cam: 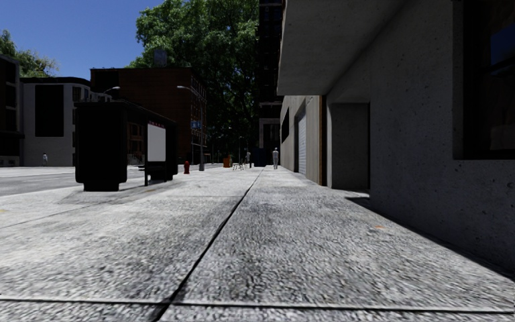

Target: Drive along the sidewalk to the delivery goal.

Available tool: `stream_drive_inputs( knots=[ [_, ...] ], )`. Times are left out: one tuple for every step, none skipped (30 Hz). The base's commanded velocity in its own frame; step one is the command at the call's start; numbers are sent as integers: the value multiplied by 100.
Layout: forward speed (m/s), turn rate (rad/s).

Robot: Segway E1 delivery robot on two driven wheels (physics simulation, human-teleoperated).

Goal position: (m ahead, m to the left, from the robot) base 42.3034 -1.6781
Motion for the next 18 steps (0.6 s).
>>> stream_drive_inputs(
  knots=[
    [200, 0],
    [200, 0],
    [200, 0],
    [200, 0],
    [200, 0],
    [200, 0],
    [200, 0],
    [200, 0],
    [200, 0],
    [200, 0],
    [200, 0],
    [200, 0],
    [200, 0],
    [200, 0],
    [200, 0],
    [200, 0],
    [200, 0],
    [200, 0]
  ],
)
